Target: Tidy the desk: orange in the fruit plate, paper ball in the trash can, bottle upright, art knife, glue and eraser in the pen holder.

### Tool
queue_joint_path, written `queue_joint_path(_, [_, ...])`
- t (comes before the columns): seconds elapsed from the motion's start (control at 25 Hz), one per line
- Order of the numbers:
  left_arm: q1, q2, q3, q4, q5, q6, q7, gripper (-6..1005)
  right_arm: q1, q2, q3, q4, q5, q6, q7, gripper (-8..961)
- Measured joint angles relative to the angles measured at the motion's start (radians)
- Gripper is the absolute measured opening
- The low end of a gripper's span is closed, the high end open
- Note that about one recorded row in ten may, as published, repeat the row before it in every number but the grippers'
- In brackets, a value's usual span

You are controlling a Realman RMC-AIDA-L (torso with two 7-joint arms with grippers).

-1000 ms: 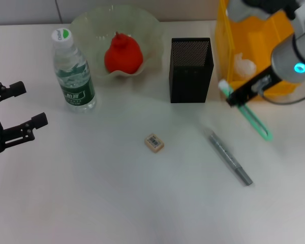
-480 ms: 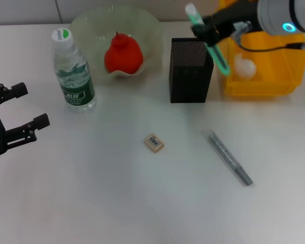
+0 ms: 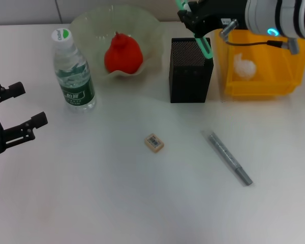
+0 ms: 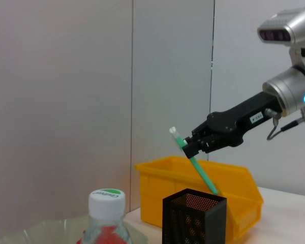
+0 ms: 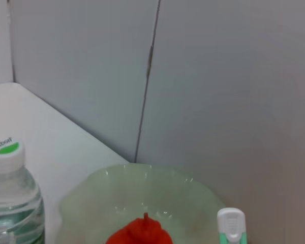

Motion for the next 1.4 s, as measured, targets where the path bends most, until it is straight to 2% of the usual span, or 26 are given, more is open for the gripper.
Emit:
queue_joint_path(0.32, [-0.002,-0.001,-0.005,-0.008,0.000,-0.014,-0.001,860,0.008,-0.002,0.008,0.124,0.214,0.095,-0.211,184])
queue_joint_path(0.6, [-0.006,-0.002,-0.005,-0.020,0.000,-0.017,-0.002,860,0.015,-0.002,0.013,0.139,0.227,0.075,-0.229,192])
queue_joint_path(0.68, [-0.007,-0.001,-0.007,-0.020,0.000,-0.017,-0.002,861,0.009,-0.002,0.025,0.117,0.227,0.047,-0.228,265])
queue_joint_path(0.84, [-0.008,-0.001,-0.015,-0.020,0.000,-0.018,-0.002,861,-0.002,-0.002,0.059,0.043,0.225,-0.082,-0.227,411])
queue_joint_path(0.96, [-0.010,-0.001,-0.017,-0.020,0.000,-0.017,-0.001,861,0.002,-0.002,0.092,-0.017,0.222,-0.226,-0.222,559])
queue_joint_path(1.0, [-0.012,-0.001,-0.018,-0.020,0.000,-0.017,-0.001,861,0.021,-0.003,0.125,-0.045,0.217,-0.319,-0.192,608])
queue_joint_path(1.04, [-0.012,-0.001,-0.018,-0.020,0.000,-0.017,-0.002,861,0.021,-0.003,0.125,-0.045,0.217,-0.319,-0.192,619])
queue_joint_path(1.16, [-0.013,0.000,-0.018,-0.019,0.000,-0.017,-0.002,861,0.075,-0.003,0.160,-0.071,0.164,-0.457,-0.102,651])
queue_joint_path(1.4, [-0.019,0.002,-0.018,-0.018,0.000,-0.011,-0.004,861,0.224,-0.002,0.147,-0.044,-0.005,-0.686,0.060,684])
